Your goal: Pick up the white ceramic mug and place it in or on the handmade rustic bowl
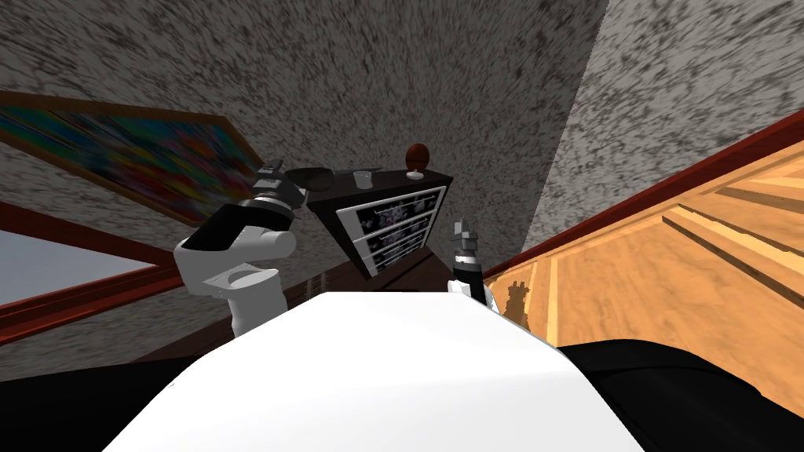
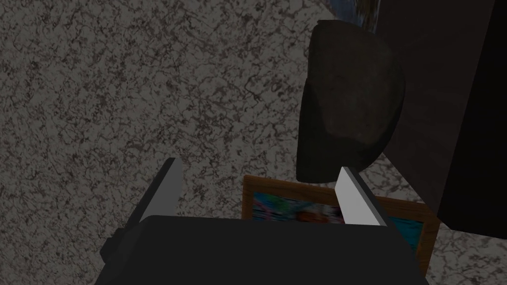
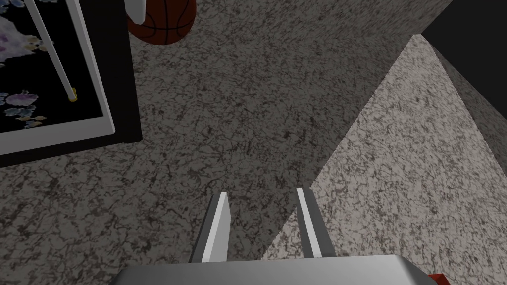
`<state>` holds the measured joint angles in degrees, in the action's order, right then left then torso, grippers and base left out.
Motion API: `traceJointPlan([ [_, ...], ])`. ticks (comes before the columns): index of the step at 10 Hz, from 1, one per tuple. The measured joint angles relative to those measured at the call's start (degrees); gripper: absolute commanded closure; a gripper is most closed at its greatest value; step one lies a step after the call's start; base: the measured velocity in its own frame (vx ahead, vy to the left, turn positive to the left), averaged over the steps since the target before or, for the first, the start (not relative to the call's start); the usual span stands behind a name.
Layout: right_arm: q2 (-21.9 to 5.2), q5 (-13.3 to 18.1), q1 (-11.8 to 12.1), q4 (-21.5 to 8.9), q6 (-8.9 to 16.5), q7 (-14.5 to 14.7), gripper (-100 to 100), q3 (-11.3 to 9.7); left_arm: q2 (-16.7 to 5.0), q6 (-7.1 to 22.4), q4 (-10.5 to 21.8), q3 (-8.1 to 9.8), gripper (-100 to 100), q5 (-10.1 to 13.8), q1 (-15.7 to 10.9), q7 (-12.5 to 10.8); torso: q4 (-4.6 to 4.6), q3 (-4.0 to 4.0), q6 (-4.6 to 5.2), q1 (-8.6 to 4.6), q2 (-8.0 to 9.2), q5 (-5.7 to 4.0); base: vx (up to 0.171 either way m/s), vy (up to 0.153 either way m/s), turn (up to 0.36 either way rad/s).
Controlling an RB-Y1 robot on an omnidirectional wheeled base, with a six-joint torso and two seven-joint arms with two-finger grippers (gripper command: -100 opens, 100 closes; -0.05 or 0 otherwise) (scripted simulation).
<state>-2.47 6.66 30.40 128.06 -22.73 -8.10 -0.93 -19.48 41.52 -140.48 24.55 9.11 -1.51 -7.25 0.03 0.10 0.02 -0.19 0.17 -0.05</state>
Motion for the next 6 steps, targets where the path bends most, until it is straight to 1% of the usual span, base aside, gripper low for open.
traceJointPlan([
  [2, 0.0, 0.0, 0.0, 0.0, 0.0, 0.0, 0, 0.0, -0.36, 3.32, -0.03, 1.4, -100, 0.22, -1.6, -0.76, 0.0, 0.0, 0.0, -0.02, 0.0, 0.0, -0.044, -0.05, -0.058],
  [6, 0.0, 0.0, 0.01, 0.0, 0.0, 0.0, 0, 0.0, -0.89, 9.08, 0.08, 3.2, -100, 0.37, -4.19, -1.83, -0.01, -0.03, -0.02, 0.06, -0.06, 0.01, -0.033, -0.043, -0.052],
])
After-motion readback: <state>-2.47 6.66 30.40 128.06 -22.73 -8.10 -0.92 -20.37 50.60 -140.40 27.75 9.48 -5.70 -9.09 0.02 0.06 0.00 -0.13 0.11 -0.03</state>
